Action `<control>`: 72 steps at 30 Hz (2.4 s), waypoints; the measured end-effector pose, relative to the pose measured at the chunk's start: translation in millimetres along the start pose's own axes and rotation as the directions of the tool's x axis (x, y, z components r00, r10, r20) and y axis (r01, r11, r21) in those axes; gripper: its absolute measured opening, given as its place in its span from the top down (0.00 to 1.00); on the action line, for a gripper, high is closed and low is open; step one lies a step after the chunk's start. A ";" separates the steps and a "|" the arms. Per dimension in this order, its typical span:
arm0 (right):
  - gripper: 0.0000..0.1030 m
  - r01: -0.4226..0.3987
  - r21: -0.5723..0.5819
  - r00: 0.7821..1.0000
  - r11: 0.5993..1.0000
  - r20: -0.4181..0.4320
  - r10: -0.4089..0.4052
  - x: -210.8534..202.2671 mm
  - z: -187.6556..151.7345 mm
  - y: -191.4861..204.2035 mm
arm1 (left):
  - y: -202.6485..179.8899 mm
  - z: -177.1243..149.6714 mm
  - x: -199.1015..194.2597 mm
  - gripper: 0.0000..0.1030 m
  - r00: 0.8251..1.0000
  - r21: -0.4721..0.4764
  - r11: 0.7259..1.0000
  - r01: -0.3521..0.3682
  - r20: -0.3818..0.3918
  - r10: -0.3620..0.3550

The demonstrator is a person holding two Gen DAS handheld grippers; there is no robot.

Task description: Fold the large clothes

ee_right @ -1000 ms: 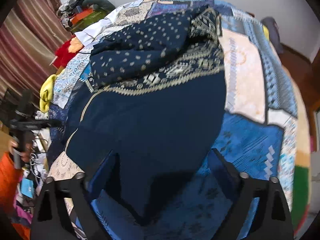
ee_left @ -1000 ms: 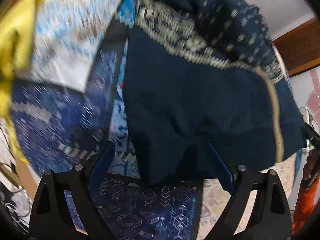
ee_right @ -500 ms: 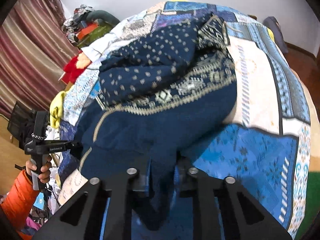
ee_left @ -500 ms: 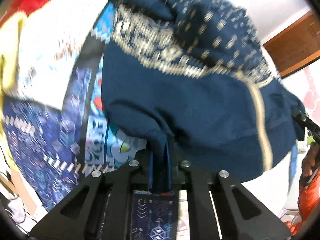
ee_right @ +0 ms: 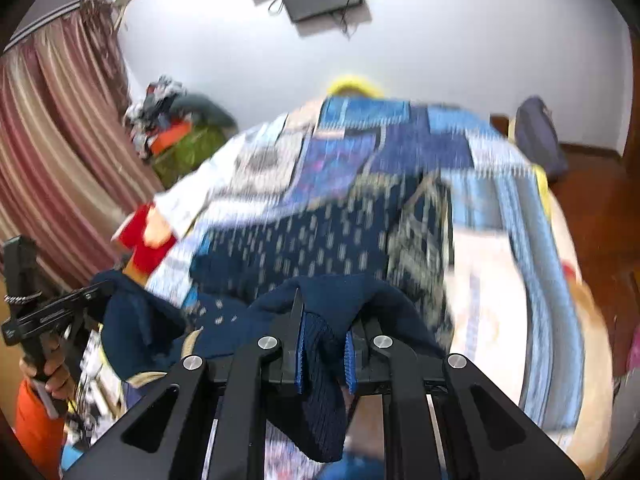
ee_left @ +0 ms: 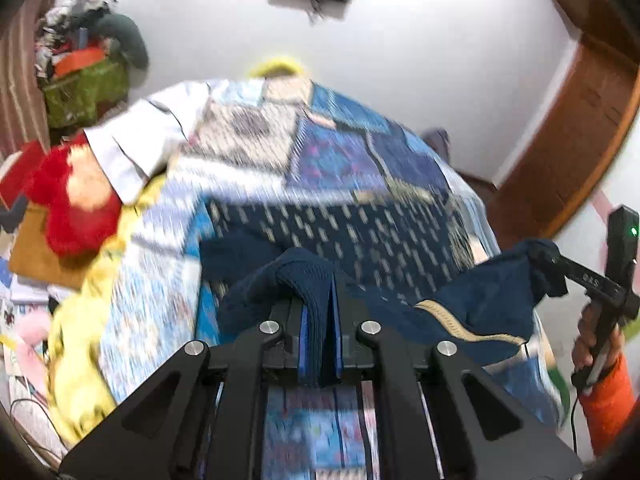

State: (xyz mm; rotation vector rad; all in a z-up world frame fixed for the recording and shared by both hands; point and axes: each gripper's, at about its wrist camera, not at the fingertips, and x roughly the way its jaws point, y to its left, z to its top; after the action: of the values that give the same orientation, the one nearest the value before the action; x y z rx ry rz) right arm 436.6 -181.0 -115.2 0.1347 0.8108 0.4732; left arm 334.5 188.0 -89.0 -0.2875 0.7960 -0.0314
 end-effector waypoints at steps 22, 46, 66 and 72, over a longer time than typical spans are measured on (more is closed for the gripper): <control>0.87 0.406 -0.039 0.909 0.913 -0.085 -0.407 162.5 60.7 -113.2 | 91.5 15.8 226.6 0.77 0.925 -0.068 0.941 -0.330 -0.221 0.309; 0.87 0.079 -0.341 0.961 0.937 -0.225 -0.163 163.8 -28.3 -3.5 | -3.9 -7.2 208.7 0.21 0.923 0.236 0.941 -0.242 -0.243 0.299; 0.87 0.119 -0.175 0.991 0.977 -0.034 -0.127 160.6 78.3 -8.4 | 44.7 97.0 161.1 0.21 0.907 0.171 0.893 -0.416 0.001 0.422; 0.87 -0.116 -0.250 0.985 0.961 -0.152 0.079 159.8 28.4 59.8 | 8.9 43.0 163.4 0.20 0.968 0.246 0.953 -0.174 -0.134 0.212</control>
State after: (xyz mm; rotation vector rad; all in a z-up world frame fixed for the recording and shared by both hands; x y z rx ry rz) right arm 530.5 -53.3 -184.4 -0.1022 0.8751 0.6839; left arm 478.8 184.9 -177.2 0.0173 0.9677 0.0376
